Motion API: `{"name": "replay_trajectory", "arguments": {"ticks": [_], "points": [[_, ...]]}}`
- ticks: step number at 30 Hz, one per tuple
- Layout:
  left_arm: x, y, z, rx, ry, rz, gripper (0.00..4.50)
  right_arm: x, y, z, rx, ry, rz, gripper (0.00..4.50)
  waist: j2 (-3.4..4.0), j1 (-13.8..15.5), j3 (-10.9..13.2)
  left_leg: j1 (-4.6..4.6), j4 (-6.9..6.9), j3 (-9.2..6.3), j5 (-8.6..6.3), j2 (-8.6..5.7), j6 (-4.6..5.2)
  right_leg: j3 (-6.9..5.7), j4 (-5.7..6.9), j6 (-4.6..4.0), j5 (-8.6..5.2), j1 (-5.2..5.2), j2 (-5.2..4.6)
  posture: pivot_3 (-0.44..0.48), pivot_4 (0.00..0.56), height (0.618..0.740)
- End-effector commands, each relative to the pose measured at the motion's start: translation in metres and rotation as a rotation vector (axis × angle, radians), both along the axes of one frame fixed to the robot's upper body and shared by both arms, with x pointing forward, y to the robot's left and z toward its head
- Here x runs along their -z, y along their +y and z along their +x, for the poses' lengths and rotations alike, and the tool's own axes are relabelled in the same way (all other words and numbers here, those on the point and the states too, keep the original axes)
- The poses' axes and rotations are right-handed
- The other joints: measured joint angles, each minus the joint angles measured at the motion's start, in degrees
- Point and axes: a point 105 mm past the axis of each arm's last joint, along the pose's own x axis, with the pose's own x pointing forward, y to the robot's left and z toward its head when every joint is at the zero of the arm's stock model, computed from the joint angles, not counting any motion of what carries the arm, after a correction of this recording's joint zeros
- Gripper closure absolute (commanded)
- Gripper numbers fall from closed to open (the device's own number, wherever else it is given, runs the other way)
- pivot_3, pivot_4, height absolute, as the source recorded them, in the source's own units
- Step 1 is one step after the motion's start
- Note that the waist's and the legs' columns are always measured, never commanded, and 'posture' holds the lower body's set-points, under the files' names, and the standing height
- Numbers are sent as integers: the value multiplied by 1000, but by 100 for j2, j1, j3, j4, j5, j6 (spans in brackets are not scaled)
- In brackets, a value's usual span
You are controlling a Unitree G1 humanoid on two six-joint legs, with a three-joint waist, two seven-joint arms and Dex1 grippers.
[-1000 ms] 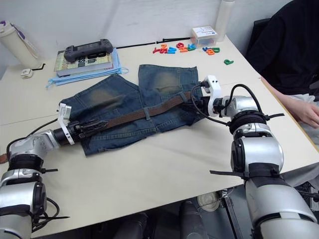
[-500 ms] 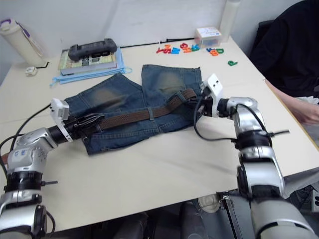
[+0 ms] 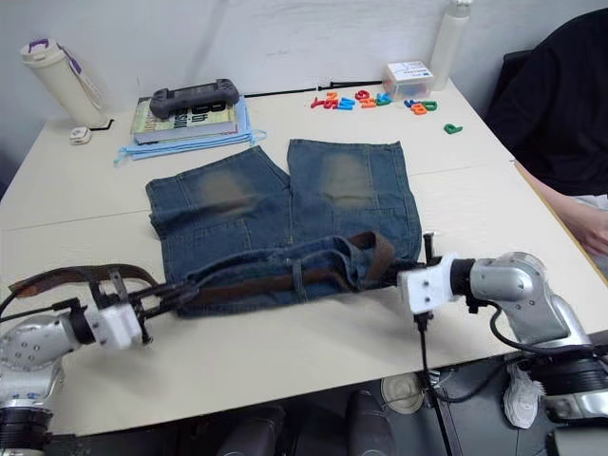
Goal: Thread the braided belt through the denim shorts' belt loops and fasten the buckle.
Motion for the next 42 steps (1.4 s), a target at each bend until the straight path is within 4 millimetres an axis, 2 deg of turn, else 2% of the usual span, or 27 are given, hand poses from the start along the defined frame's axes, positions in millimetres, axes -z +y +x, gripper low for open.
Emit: {"name": "replay_trajectory", "arguments": {"ticks": [1,7,12,14,16,21,23,28,32,37,40,42], "points": [[30,25,-19,5,93,126,4257,9,-27,4,7,-42,-148,4495,0,-1,0,4,0,6,-2,1,3,4,1,0,0,2,4,0,150,714],[56,44,-33,12,209,225,4257,9,-31,4,-38,-65,-192,4495,38,-7,-23,42,-9,51,-10,11,17,47,6,4,2,17,25,0,150,714],[55,38,-27,8,198,196,4257,-2,-25,-6,-9,24,-149,4495,62,5,-37,46,-7,62,-24,22,38,63,10,6,3,17,43,0,150,714],[55,35,-25,22,193,194,4297,-6,-21,-12,8,78,-141,3634,70,7,-42,46,-7,62,-26,22,42,65,9,7,4,17,42,0,150,714],[55,32,-24,27,190,183,4297,-6,-21,-18,27,138,-139,2979,72,8,-43,46,-5,61,-29,22,47,66,8,8,5,17,42,0,150,714],[55,31,-23,24,198,176,4297,-6,-29,-31,128,275,-174,657,119,1,-72,54,-5,64,-40,40,41,70,8,6,5,21,51,0,150,714],[53,31,-24,22,204,172,4297,-14,-27,-33,160,300,-183,39,120,5,-73,60,-5,64,-45,49,36,69,6,4,4,28,52,0,150,714],[36,22,-31,33,276,91,4297,-41,-12,-23,230,280,-88,39,117,-37,-71,64,-3,68,-60,73,25,72,-1,-3,4,29,57,0,150,714],[17,14,-47,12,534,-39,4297,-66,-2,3,340,194,69,39,89,-148,-54,51,1,67,-78,108,9,90,-14,-23,1,23,78,0,150,714],[1,8,-62,-25,846,-156,4297,-67,-1,24,435,151,128,39,59,-144,-32,24,-1,61,-79,114,-3,91,-24,-34,-4,-3,85,0,150,714],[-10,11,-61,-63,972,-220,4297,-68,3,35,472,153,198,39,40,-145,-10,22,0,63,-79,114,-8,87,-27,-36,-5,-4,89,0,150,714],[-13,17,-46,-121,940,-244,4297,-71,7,44,495,156,256,39,39,-148,-4,25,0,71,-82,111,-3,77,-28,-35,-4,-3,90,0,150,714]]}}
